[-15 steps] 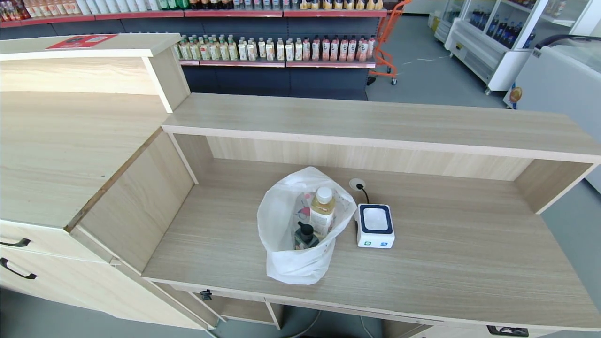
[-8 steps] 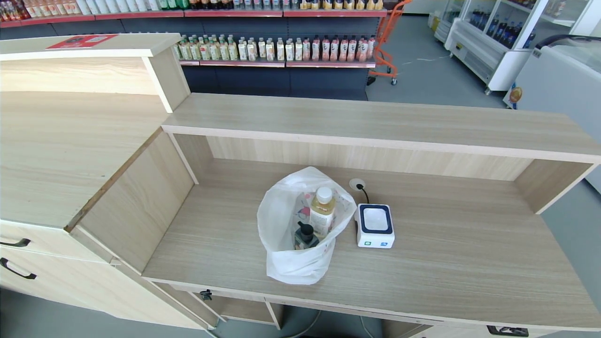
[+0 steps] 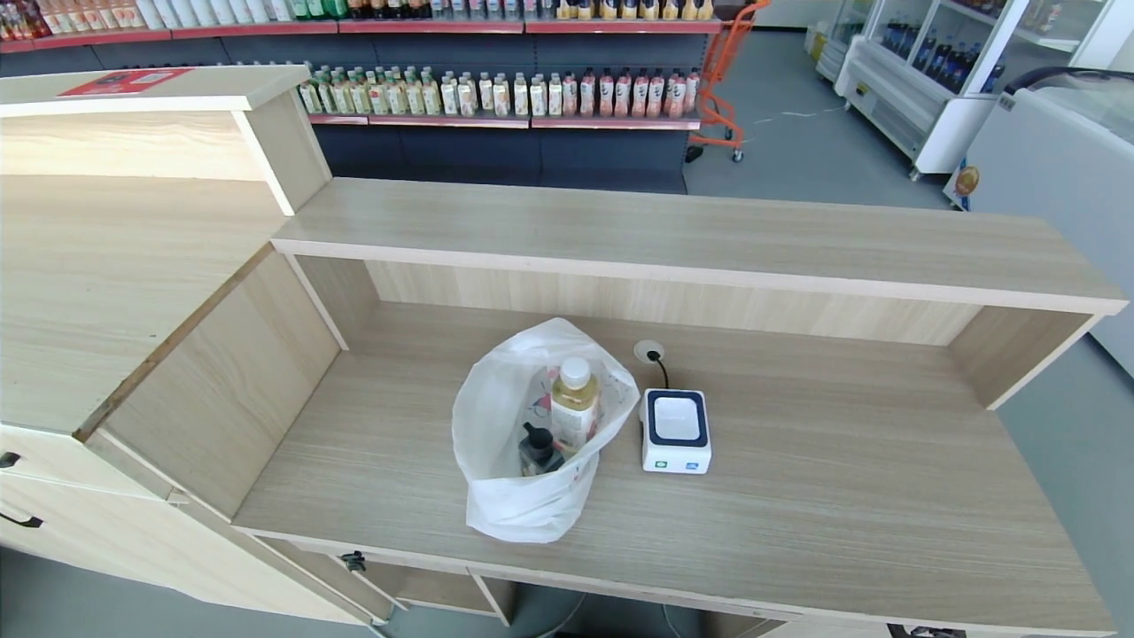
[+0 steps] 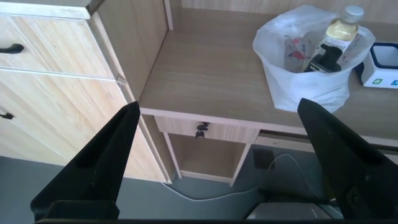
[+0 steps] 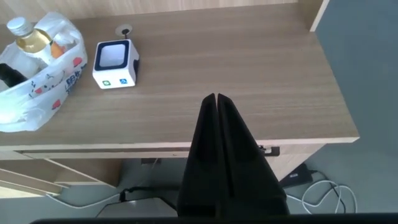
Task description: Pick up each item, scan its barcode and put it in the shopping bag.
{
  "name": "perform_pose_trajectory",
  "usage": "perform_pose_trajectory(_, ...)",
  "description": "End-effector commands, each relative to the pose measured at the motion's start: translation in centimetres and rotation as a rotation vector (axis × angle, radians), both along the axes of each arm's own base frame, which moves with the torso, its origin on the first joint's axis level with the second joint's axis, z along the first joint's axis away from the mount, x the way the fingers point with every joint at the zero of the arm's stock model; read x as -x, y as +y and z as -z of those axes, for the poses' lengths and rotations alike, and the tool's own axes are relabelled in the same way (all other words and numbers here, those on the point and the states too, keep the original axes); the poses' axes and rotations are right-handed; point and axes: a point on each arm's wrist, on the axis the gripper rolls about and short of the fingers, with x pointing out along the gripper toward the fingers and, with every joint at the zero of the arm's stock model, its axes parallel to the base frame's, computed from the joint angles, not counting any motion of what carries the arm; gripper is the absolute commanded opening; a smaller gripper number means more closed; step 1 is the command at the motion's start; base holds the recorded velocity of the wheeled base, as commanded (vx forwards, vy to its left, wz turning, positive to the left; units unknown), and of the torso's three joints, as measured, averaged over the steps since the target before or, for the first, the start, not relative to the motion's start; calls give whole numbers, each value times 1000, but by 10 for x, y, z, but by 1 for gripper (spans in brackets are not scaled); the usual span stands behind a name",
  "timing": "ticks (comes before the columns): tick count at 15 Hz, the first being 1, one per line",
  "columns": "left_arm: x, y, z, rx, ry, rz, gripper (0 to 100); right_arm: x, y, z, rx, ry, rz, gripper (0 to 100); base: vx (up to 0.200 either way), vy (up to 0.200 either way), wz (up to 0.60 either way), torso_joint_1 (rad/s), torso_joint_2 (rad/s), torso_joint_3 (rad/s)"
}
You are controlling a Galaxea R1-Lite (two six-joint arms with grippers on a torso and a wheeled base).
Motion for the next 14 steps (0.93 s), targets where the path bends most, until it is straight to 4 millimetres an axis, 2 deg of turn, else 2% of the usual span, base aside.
perform_pose_trajectory(1, 0, 0, 0, 1, -2, -3, 100, 0, 0, 0, 0, 6, -1, 0, 0, -200, 0, 2, 2, 7)
perform_pose_trajectory(4, 0, 0, 0, 6, -2, -3, 100, 0, 0, 0, -2, 5, -1, 0, 0, 0, 0, 0, 0, 0)
perform_pose_trajectory(7, 0, 0, 0, 3, 1, -1, 100, 0, 0, 0, 0, 6, 0, 0, 200, 0, 0, 2, 1, -1)
perform_pose_trajectory(14, 0, 0, 0, 7, -2, -3, 100, 0, 0, 0, -12, 4, 0, 0, 0, 0, 0, 0, 0, 0)
